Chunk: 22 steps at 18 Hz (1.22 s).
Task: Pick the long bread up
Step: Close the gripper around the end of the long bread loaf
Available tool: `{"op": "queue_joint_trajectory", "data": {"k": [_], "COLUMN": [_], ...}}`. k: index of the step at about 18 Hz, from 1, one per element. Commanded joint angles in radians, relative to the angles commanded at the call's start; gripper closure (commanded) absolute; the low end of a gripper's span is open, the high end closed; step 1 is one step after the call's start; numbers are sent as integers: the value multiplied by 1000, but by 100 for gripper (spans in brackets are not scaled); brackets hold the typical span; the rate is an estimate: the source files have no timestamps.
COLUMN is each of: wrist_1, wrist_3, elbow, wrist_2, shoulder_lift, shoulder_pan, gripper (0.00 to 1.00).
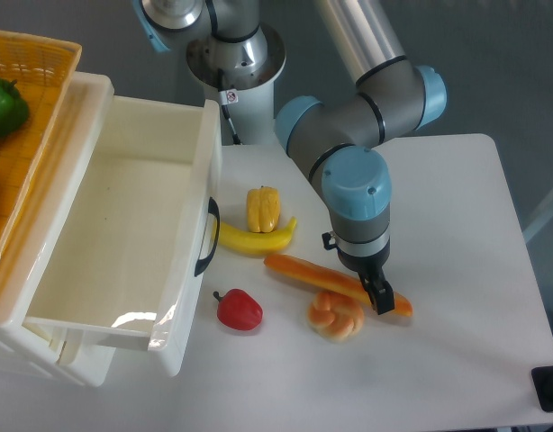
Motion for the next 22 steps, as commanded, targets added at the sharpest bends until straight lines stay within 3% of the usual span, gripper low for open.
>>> {"op": "queue_joint_trajectory", "data": {"k": [12, 22], "wrist_1": [-3, -3], "wrist_3": [219, 296], "elbow": [-28, -41], "wrist_2": [-9, -39], "shoulder_lift": [-69, -94], "shoulder_pan": [23, 77], "gripper": [0, 0]}}
